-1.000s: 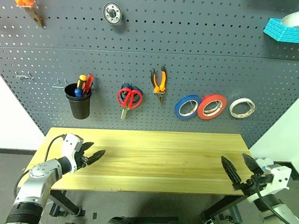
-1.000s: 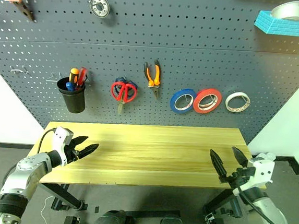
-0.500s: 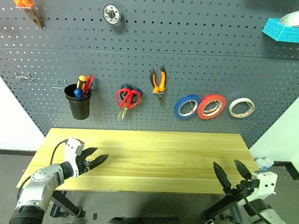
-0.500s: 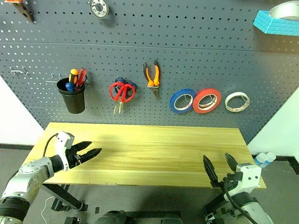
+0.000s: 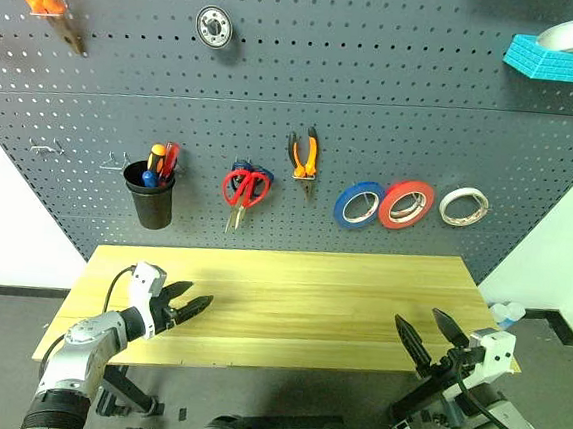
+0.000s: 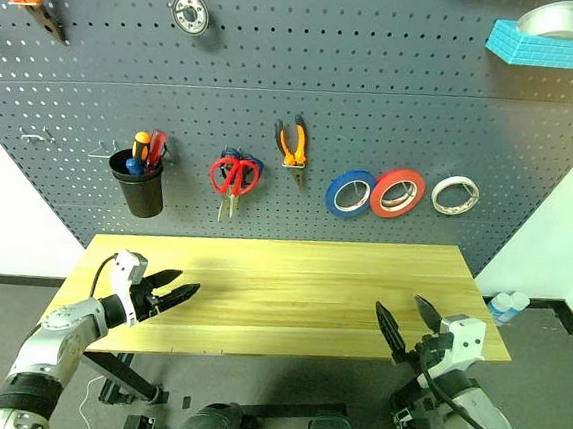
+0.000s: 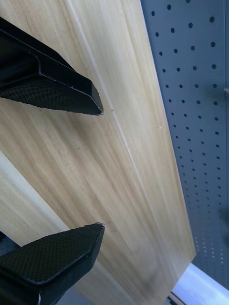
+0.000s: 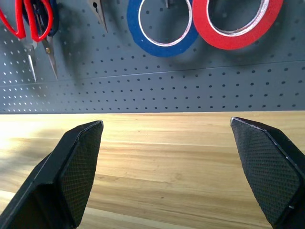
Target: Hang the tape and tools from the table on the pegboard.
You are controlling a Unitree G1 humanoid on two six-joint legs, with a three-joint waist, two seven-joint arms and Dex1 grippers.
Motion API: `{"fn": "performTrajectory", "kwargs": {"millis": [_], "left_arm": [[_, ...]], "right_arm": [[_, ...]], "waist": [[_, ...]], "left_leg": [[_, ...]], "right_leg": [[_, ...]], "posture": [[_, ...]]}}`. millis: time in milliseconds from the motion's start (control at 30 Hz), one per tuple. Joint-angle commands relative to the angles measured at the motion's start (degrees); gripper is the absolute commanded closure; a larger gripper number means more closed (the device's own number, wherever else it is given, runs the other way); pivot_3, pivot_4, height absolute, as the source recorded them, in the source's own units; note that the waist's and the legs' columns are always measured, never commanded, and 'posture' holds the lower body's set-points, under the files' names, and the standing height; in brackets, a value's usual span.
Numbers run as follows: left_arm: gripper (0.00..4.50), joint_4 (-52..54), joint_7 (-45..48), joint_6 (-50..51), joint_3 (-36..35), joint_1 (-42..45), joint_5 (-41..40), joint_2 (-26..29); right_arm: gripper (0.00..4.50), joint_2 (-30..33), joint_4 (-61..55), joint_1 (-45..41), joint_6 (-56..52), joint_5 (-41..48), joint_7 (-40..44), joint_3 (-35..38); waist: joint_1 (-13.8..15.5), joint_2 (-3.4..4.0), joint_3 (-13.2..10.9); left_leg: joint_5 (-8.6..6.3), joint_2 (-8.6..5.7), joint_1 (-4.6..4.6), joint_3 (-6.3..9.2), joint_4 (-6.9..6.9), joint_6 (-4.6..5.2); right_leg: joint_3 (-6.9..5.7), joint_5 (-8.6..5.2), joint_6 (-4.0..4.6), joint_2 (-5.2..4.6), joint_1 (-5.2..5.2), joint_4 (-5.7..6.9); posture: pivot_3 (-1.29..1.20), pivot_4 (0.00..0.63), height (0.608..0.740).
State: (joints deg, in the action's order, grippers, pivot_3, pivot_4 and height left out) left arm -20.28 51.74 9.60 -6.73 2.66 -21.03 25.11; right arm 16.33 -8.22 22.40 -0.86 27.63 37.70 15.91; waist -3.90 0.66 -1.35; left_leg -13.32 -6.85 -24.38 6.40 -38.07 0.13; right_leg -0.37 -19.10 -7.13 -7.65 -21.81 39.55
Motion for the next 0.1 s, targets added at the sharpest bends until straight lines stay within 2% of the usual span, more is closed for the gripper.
{"fn": "performTrajectory", "kwargs": {"millis": [33, 100], "left_arm": [[0.73, 0.32, 0.55, -1.31, -0.31, 0.98, -0.01, -0.01], [0.73, -0.31, 0.59, -1.68, -0.29, 1.23, 0.21, -0.20]], "right_arm": [[0.00, -0.14, -1.48, -0.12, 0.32, 1.13, 0.57, -0.09], [0.00, -0.03, -1.47, -0.08, 0.26, 1.19, 0.68, -0.18]], "waist": [[-0.01, 0.01, 0.00], [0.00, 0.01, 0.00]], "left_leg": [[0.00, 0.00, 0.00, 0.00, 0.00, 0.00], [0.00, 0.00, 0.00, 0.00, 0.01, 0.00]], "right_leg": [[0.00, 0.00, 0.00, 0.00, 0.00, 0.00], [0.01, -0.01, -0.01, 0.00, 0.00, 0.00]], "posture": [[-0.16, 0.000, 0.681], [-0.16, 0.000, 0.681]]}}
